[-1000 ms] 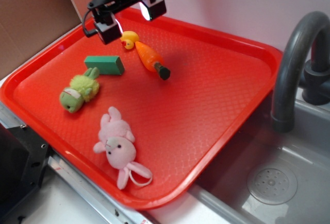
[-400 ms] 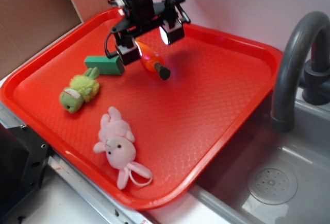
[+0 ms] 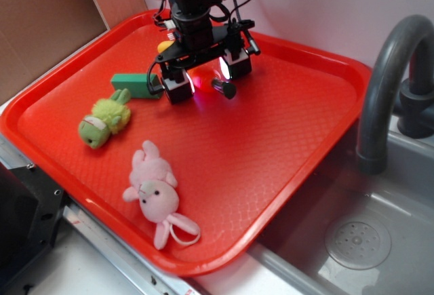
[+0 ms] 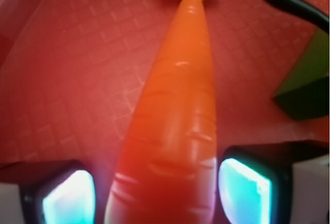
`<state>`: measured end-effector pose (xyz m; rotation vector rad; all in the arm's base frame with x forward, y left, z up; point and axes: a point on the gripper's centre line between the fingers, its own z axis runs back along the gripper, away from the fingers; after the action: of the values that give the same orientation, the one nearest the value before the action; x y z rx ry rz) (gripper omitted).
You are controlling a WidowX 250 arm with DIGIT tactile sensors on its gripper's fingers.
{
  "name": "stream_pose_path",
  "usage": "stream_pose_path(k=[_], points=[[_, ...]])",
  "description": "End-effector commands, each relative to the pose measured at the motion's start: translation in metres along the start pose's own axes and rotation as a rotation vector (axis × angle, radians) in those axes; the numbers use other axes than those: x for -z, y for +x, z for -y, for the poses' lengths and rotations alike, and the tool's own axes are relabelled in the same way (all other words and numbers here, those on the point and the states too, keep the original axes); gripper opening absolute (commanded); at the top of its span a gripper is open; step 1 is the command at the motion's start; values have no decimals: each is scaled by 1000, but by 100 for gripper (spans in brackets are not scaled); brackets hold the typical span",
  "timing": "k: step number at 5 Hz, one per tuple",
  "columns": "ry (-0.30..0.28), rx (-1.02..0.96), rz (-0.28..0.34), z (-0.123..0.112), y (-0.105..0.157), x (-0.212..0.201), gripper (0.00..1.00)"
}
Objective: Grab the carrot.
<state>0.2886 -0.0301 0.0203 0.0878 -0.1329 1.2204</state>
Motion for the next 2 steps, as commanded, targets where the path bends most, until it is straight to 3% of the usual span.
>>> stream_pose_path(k=[1,2], points=[[-23,12,32,-5,6,-2,0],[-32,19,32,-10,8,-11,0]])
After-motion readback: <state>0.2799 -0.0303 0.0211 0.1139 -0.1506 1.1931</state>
